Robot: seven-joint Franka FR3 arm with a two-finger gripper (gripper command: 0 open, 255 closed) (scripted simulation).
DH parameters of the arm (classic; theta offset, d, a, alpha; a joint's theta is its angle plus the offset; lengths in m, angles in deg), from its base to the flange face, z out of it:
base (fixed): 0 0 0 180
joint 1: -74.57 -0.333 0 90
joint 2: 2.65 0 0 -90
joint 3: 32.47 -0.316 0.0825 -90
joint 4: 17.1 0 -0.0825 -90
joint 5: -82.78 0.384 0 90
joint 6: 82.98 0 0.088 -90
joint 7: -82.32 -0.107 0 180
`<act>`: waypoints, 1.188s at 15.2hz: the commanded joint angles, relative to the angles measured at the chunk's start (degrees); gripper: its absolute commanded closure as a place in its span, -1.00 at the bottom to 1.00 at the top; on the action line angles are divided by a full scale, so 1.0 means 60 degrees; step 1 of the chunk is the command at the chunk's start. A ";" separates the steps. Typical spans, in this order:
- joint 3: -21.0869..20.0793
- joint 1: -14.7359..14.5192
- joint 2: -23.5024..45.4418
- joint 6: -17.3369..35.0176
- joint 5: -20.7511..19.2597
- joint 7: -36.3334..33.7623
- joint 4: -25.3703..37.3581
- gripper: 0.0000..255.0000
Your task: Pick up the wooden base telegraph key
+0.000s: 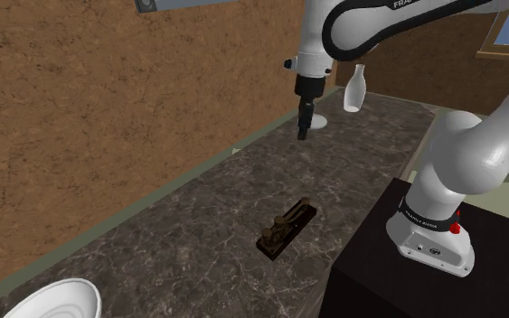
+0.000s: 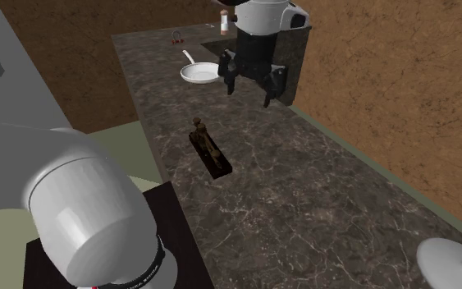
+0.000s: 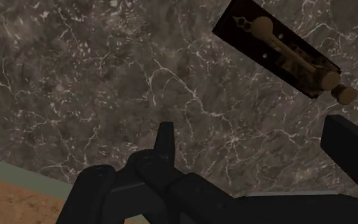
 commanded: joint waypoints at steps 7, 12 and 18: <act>-0.0558 -0.1539 0.1271 0.2382 0.0348 0.2084 -0.1072 -1.00; -0.0874 -0.2471 0.2296 0.3936 0.0552 0.3420 -0.1599 -1.00; -0.1161 -0.3285 0.3503 0.5556 0.0773 0.4638 -0.2013 -1.00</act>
